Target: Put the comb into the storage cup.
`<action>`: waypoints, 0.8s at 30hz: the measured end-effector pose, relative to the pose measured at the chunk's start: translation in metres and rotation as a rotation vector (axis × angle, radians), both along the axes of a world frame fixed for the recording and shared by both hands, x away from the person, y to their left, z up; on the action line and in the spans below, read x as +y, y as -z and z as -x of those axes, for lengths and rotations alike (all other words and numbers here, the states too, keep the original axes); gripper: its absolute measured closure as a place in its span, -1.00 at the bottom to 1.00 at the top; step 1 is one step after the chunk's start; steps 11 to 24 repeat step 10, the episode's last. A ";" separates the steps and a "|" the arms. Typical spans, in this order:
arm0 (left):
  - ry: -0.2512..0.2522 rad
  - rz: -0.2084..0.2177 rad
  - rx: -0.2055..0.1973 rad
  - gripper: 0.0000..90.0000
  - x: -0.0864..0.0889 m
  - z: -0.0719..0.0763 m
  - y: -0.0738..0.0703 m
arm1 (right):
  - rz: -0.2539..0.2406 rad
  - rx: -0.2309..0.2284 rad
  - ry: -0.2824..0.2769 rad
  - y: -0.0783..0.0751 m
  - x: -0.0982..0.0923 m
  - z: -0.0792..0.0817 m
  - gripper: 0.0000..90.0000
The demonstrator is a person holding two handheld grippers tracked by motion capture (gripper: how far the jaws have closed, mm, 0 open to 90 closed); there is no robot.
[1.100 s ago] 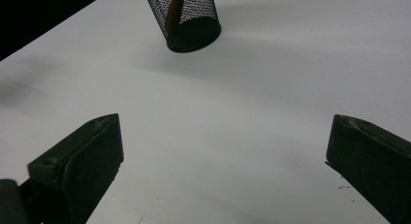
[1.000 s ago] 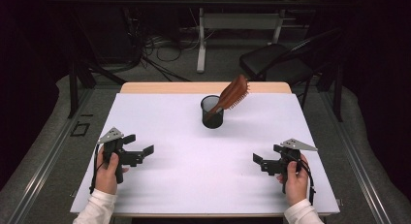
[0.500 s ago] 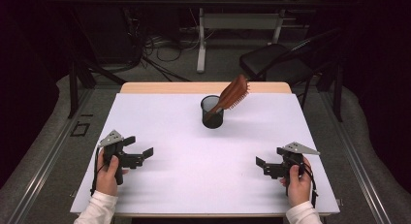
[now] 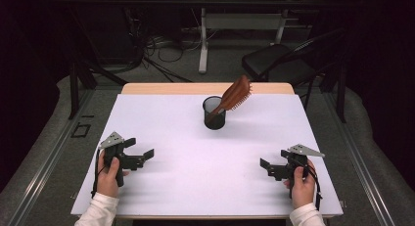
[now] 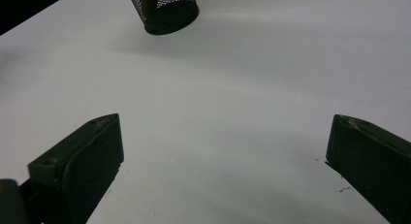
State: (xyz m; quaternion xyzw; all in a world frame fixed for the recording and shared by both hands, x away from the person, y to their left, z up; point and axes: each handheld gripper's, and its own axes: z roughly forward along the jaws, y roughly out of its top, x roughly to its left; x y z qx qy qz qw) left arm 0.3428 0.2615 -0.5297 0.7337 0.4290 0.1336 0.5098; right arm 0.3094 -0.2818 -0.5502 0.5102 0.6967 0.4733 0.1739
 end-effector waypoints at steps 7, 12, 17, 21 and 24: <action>-0.007 0.006 0.002 -0.99 0.001 0.000 0.000 | -0.014 -0.004 -0.001 0.000 0.000 -0.001 -1.00; -0.011 0.007 0.004 -0.99 0.003 -0.001 -0.001 | -0.011 -0.006 -0.001 0.000 0.000 -0.001 -1.00; -0.011 0.007 0.004 -0.99 0.003 -0.001 -0.001 | -0.011 -0.006 -0.001 0.000 0.000 -0.001 -1.00; -0.011 0.007 0.004 -0.99 0.003 -0.001 -0.001 | -0.011 -0.006 -0.001 0.000 0.000 -0.001 -1.00; -0.011 0.007 0.004 -0.99 0.003 -0.001 -0.001 | -0.011 -0.006 -0.001 0.000 0.000 -0.001 -1.00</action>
